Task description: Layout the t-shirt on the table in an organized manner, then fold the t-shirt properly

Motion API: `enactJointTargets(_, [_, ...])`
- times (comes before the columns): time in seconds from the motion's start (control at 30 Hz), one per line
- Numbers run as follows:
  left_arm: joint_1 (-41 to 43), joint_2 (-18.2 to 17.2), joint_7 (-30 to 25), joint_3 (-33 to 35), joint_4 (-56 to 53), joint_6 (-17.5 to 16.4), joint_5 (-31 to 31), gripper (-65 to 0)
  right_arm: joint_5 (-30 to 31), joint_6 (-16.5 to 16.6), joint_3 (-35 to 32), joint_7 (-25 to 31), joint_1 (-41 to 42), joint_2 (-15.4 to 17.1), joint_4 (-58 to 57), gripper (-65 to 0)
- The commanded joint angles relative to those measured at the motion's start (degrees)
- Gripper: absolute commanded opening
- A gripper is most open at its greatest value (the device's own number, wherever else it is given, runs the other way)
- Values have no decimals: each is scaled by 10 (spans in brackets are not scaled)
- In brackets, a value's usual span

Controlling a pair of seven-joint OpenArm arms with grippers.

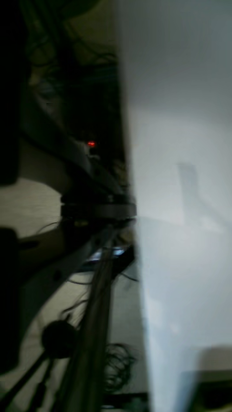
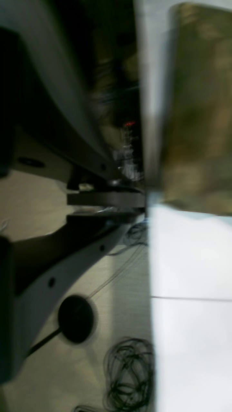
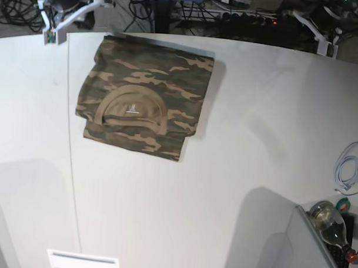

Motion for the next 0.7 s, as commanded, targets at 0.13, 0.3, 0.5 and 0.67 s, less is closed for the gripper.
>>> enactJointTargets(0.13, [39, -12, -12, -2, -18, -5, -8, -650, -5, 2, -38, 11, -77, 2, 8, -623])
enactJointTargets(0.3, [16, -39, -54, 42, -120, -5, 77, -650, -95, -1, -126, 10, -97, 1, -31, -623])
enactJointTargets(0.5, [10, -39, -212, 139, -265, -5, 196, -650, -225, -2, -152, 12, -47, -74, -186, -623])
enactJointTargets(0.67, [-74, -41, -258, 257, -451, 80, 220, -650, -235, 0, -156, 60, 59, -108, -417, -623])
